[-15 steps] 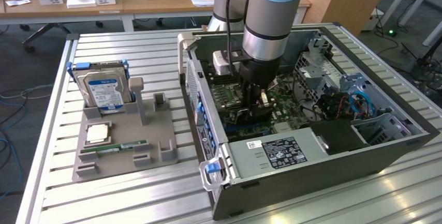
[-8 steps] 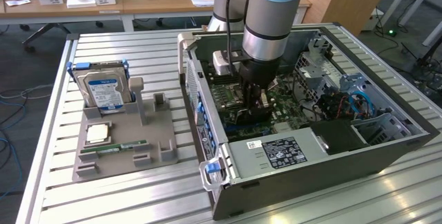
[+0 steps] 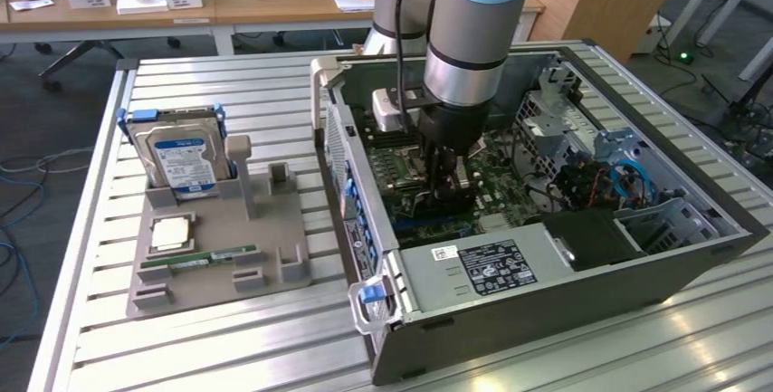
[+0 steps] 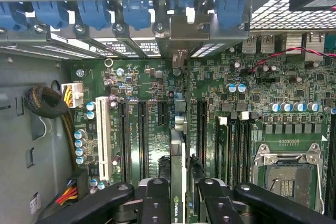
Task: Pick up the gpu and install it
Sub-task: 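Insert the gpu into the slot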
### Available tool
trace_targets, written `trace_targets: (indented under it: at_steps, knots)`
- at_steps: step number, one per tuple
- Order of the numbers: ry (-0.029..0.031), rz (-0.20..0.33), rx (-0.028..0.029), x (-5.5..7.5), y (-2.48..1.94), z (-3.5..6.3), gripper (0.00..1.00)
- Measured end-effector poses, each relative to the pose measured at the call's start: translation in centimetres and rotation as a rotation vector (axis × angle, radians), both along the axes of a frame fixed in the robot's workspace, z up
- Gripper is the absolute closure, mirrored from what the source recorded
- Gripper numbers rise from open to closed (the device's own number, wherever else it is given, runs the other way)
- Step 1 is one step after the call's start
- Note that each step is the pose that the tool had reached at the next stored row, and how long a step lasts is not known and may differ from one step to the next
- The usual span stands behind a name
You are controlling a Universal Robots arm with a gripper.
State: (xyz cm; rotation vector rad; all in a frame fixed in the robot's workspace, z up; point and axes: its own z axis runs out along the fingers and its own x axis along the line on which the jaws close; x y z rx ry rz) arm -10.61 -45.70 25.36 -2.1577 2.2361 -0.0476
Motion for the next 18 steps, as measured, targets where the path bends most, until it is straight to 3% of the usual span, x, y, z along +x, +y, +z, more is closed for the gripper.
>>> trace_targets:
  at_steps: [18]
  knots:
    - [0.0, 0.0, 0.0, -0.38, -0.19, -0.05, 0.75]
